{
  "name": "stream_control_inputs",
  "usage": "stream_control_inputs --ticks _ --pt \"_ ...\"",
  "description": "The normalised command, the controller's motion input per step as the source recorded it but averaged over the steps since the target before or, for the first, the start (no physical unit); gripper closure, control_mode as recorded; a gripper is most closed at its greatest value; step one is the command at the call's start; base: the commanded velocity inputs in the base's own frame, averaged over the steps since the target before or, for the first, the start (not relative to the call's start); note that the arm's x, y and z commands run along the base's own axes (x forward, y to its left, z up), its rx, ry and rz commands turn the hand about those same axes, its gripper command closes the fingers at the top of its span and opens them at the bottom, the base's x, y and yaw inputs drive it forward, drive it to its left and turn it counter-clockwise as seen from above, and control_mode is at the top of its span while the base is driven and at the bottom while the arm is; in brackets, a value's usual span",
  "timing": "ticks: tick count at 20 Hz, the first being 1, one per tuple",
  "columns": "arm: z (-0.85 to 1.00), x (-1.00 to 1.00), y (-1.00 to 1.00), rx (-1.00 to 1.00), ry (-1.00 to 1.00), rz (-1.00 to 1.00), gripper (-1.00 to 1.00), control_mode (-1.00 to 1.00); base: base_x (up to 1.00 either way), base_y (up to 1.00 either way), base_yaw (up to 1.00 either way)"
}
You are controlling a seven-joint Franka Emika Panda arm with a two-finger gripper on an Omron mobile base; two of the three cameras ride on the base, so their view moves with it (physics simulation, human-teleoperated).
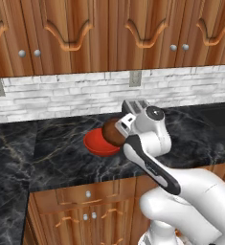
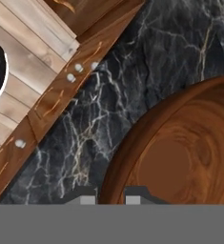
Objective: Pick up the bowls on the counter and stack them on top of one another in the open cabinet. Place the smaller bowl on top of the larger bowl.
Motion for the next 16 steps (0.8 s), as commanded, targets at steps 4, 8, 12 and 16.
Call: stream_control_inputs --ticks 4,8,12,16 --pt "-0.09 0.29 0.01 0.00 0.00 -0.03 1.00 -1.00 0.00 0.00 0.00" --pt "-0.19 0.32 0.12 0.00 0.01 0.00 1.00 -1.00 0.00 0.00 0.00" --pt "-0.23 0.32 0.16 0.00 0.06 0.00 1.00 -1.00 0.00 0.00 0.00" --pt "-0.23 0.28 0.11 0.00 0.06 0.00 1.00 -1.00 0.00 0.00 0.00"
